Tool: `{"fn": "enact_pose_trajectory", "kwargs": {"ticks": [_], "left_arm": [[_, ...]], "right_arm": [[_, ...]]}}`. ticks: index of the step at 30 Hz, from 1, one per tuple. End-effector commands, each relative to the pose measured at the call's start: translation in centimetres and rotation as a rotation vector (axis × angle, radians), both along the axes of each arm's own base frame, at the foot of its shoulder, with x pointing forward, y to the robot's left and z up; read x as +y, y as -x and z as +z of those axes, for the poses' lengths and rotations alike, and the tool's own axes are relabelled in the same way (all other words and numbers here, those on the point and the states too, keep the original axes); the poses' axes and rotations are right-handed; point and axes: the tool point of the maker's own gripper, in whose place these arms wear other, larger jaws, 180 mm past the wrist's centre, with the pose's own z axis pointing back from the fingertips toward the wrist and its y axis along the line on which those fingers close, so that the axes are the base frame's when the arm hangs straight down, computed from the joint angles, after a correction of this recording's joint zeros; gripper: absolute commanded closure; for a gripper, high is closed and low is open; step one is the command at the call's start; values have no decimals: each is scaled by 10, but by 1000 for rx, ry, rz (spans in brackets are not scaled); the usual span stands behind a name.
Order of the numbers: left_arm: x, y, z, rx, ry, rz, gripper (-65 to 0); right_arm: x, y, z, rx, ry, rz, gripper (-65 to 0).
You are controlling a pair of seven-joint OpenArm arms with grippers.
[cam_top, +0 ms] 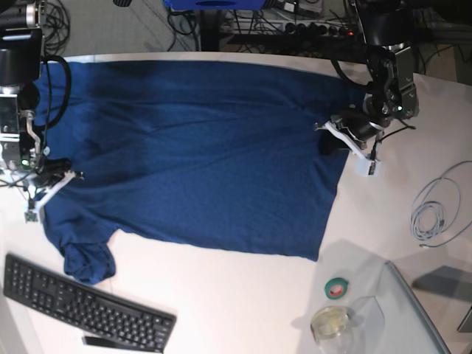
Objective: Layout the t-shirt on the table in an organized manner, then fold the t-shirt properly
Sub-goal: 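Drag the held side edges apart with both grippers to flatten the shirt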
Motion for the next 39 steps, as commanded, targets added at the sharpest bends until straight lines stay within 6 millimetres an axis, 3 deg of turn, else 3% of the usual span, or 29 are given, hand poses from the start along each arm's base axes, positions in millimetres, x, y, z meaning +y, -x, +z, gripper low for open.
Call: {"fn": "enact_pose_trajectory", "kwargs": {"ticks": [1, 10, 14, 19, 22, 24, 26, 28, 32, 39], "left_arm": [[11, -7, 1, 4, -22, 0, 0], [27, 10, -8, 6, -27, 39, 0], [28, 16, -11, 15, -27, 44, 0], [51, 24, -9, 13, -31, 122, 0], [54, 23, -6, 1, -37, 127, 0], [55, 25, -5, -1, -43, 123, 0], [55, 22, 1, -15, -52, 116, 0], [55, 21, 6, -30, -61, 109, 0], [55, 12, 22, -79, -82, 97, 0], [94, 6, 53, -108, -154, 163, 0]], "right_arm": [[-9, -15, 17, -58, 18, -5, -8], [-6, -6, 23, -80, 26, 4, -8], [-27, -7, 32, -124, -6, -99, -12], [-41, -20, 43, -153, -8, -139, -18], [-43, -33, 43, -151, -23, -155, -72], [-48, -42, 40, -137, -34, -173, -162], [-58, -46, 40, -121, -30, -189, -230], [-58, -49, 40, -119, -36, -193, -258], [-44, -54, 41, -118, -64, -111, -264], [-34, -60, 39, -113, -96, -45, -266]]}}
